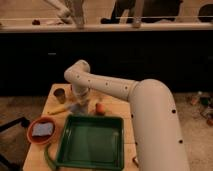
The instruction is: Place towel in paper cup
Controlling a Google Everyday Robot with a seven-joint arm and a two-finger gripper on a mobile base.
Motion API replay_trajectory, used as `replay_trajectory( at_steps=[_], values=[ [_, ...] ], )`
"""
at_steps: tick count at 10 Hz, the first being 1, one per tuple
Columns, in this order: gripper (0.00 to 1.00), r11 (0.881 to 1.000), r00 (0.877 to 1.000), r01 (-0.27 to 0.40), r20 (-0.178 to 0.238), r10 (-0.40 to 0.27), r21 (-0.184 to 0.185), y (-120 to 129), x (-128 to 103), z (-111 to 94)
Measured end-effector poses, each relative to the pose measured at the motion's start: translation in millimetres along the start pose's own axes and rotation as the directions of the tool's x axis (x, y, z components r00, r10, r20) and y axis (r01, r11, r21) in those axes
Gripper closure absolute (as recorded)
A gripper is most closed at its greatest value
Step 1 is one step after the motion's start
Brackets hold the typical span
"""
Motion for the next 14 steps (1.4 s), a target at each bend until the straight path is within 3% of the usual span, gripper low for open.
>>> replay_trajectory(
  at_steps=[4,7,9,14],
  values=[
    [1.0,0.994,1.0,-0.003,-0.015,0.005,0.109,4.7,-1.1,-47.4],
    [1.0,0.983,0.999,0.004,-0.034,0.002,0.185,11.9,-6.9,-83.2],
    [1.0,0.979,0.999,0.01,-0.046,0.0,0.204,18.4,-7.4,-92.2],
    [1.0,0.979,0.999,0.01,-0.047,0.0,0.203,18.6,-7.0,-91.7]
  ],
)
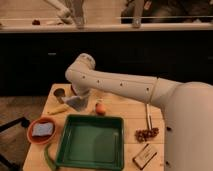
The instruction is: Place towel in paper cup
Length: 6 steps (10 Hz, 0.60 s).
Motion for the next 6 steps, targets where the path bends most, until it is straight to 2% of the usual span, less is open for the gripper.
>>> replay_trajectory(
  at_steps=[6],
  values=[
    [1.0,1.0,1.0,-0.003,0.001,0.003,0.007,-7.2,1.5,1.4]
  ],
)
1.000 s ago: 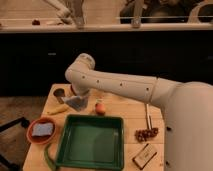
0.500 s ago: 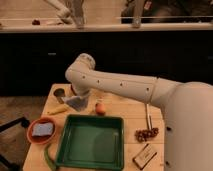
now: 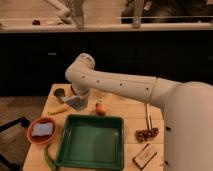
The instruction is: Place towel in paper cup
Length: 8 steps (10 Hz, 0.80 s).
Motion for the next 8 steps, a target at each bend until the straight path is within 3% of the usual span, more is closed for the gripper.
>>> replay_trajectory(
  at_steps=[5,8],
  values=[
    [1.0,1.0,1.0,0.001,-0.013,-0.001,0.016,-48.9,23.2,10.5],
    [1.0,1.0,1.0,-0.021,-0.023,0.022,0.016,-64.5,39.6,16.4]
  ],
)
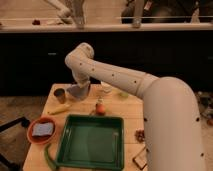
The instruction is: Place towel in paper cup
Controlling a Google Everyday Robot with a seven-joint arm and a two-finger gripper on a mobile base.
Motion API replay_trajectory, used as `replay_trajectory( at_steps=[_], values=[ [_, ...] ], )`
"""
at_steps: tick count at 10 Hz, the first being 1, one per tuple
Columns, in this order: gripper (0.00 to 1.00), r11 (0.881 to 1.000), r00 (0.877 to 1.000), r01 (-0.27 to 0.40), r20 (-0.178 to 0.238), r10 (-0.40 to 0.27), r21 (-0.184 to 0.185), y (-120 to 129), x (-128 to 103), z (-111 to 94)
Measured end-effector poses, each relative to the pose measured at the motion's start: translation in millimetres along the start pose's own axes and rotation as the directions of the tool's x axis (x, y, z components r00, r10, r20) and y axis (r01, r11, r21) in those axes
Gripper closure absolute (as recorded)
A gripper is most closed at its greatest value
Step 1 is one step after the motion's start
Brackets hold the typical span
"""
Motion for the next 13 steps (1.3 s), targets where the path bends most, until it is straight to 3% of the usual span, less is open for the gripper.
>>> replay_trajectory(
  at_steps=[4,13],
  values=[
    [1.0,0.998,0.998,-0.064,-0.015,0.063,-0.008,-5.7,33.5,10.9],
    [1.0,0.988,0.988,-0.154,-0.027,0.154,-0.002,-19.1,80.7,16.4]
  ],
)
